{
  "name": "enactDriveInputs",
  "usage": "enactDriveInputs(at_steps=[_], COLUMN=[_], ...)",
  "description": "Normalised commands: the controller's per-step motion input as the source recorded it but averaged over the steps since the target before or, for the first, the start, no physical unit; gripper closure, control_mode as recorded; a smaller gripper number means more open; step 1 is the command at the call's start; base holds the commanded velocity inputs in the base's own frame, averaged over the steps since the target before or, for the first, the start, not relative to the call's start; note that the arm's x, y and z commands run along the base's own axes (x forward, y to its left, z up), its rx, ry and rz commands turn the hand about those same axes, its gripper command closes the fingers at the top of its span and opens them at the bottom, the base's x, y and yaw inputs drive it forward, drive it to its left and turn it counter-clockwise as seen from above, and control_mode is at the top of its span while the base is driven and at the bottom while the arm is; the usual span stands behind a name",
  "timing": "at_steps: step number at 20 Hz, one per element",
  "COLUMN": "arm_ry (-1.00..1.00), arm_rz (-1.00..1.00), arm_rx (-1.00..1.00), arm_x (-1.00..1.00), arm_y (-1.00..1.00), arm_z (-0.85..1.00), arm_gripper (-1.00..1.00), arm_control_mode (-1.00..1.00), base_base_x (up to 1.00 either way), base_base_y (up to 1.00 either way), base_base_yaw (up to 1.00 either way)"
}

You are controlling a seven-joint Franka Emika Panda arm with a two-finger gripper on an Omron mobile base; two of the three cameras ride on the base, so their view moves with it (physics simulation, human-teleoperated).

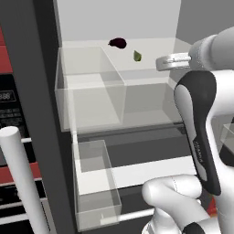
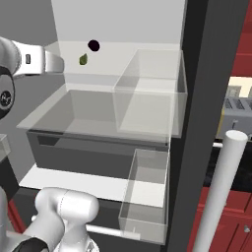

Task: Take the lemon wedge from the fridge and place it on the plate with fish on the dining counter.

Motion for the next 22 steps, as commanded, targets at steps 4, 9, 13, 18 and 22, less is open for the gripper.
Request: enactDriveInputs(at_steps=[4, 9, 13, 18, 22], arm_ry=[-0.01, 0.00, 0.00, 0.00, 0.00], arm_rz=[0.00, 0.00, 0.00, 0.00, 0.00], arm_rx=[0.01, 0.02, 0.00, 0.00, 0.00], arm_x=[0.24, 0.63, 0.68, 0.70, 0.67], arm_y=[0.00, 0.00, 0.00, 0.00, 0.09], arm_z=[-0.07, -0.04, -0.27, -0.25, 0.00], arm_gripper=[-1.00, -1.00, -1.00, -1.00, -1.00], arm_control_mode=[-1.00, -1.00, -1.00, -1.00, -1.00], base_base_x=[0.00, 0.00, 0.00, 0.00, 0.00], base_base_y=[0.00, 0.00, 0.00, 0.00, 0.00], base_base_yaw=[0.00, 0.00, 0.00, 0.00, 0.00])
